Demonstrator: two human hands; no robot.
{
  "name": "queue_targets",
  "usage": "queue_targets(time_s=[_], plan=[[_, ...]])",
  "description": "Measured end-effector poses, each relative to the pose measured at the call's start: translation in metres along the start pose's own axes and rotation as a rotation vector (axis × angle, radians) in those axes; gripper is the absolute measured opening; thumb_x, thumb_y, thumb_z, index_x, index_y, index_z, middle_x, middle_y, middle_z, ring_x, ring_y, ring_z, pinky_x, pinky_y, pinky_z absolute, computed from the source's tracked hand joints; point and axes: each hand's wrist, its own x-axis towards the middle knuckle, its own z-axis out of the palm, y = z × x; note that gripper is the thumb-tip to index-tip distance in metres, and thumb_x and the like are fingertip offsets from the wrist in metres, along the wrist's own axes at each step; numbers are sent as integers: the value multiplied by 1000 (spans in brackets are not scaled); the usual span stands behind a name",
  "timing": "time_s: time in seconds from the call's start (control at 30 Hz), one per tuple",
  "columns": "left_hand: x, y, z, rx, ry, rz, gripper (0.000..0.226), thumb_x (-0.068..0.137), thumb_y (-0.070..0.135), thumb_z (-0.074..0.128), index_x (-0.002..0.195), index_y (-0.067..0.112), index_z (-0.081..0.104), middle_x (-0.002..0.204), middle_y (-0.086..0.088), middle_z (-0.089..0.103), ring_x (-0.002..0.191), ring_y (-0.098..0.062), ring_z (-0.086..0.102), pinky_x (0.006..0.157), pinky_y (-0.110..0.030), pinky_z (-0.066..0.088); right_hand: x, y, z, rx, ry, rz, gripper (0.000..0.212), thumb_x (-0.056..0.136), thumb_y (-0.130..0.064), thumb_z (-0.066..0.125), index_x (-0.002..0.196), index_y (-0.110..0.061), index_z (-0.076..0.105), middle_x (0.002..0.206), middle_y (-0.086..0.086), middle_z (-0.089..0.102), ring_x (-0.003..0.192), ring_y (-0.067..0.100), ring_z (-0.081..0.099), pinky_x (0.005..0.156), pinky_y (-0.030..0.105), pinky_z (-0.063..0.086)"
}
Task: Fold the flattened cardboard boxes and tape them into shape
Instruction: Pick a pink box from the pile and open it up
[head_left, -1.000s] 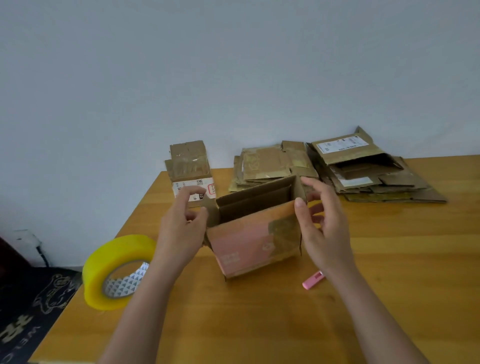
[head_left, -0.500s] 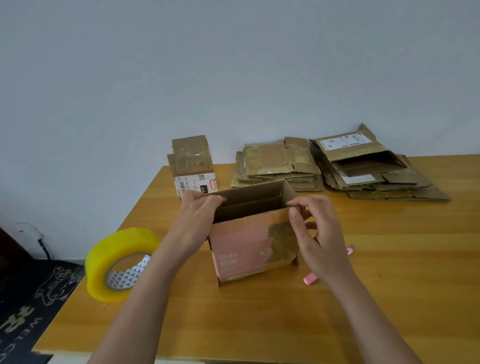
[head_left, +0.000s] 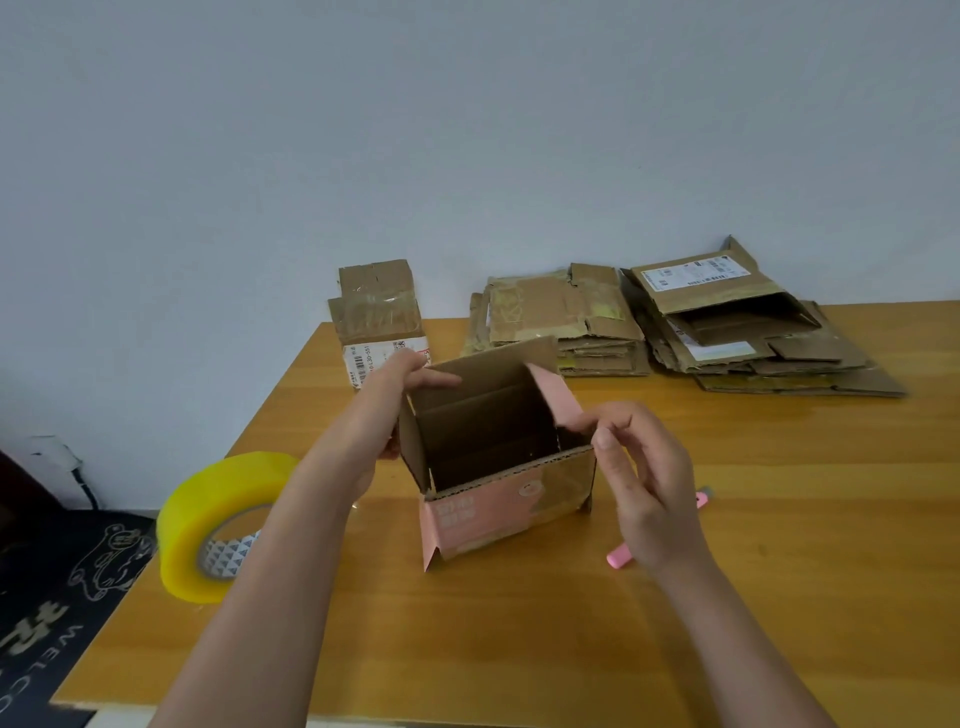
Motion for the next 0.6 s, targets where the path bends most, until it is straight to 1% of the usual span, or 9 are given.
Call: queue_targets(time_s=[0.07,0.13,0.17,0.23,0.3,0.4,0.47,0.53,0.6], plan=[[4,-2,4,-64,22,4,54,103,49,23,104,35,75,111,0,60,98,-24,56,86,-40,49,-1,0,1,30,-27,51,26,97,-26,44,94,-7,61,93,-9,67,93,14,65,82,26,50],[5,-10,10,-59,52,123,47,106,41,21,130,35,62,96,-2,57,77,-15,53,70,-27,49,-1,0,0,18,-31,78,24,97,-29,46,96,-10,61,93,-9,67,95,15,65,84,28,51],[4,-14,13,-52,78,171,45,107,40,21,138,38,52,95,-6,56,71,-15,49,65,-25,46,1,1,0,5,-29,82,24,97,-31,47,97,-13,62,96,-8,67,98,15,64,85,31,52],[3,-26,17,-30,106,239,40,106,43,25,142,48,41,116,-15,54,76,-22,53,67,-22,43,4,2,1,-21,-23,90,25,97,-35,47,99,-16,62,101,-7,66,102,16,62,84,34,53],[1,-33,17,-63,86,317,44,103,30,45,144,46,38,131,-7,52,79,-21,56,65,-22,47,7,4,2,-60,-19,111,28,97,-40,46,101,-19,64,103,-10,65,104,15,60,83,32,53],[3,-39,13,-111,94,315,61,94,13,61,144,41,39,121,18,56,73,1,58,62,-15,50,12,7,5,-85,-37,174,30,96,-47,47,104,-25,64,98,-11,64,99,13,59,79,31,52],[9,-43,9,-139,109,241,55,92,10,64,135,41,48,115,24,58,93,3,61,74,-20,55,17,8,6,-88,-33,233,23,96,-51,49,104,-32,61,96,-10,61,94,12,58,76,31,52],[14,-47,6,-201,95,157,47,91,9,65,121,44,60,119,20,62,115,-13,59,91,-43,55,22,9,5,-97,-15,280,19,94,-50,52,105,-37,58,97,-11,58,92,14,56,71,28,49],[15,-49,7,-244,88,144,47,90,5,65,109,49,64,118,19,65,117,-21,60,93,-50,53,25,13,7,-105,-35,301,25,94,-54,49,104,-34,61,94,-12,59,93,14,56,73,27,46]])
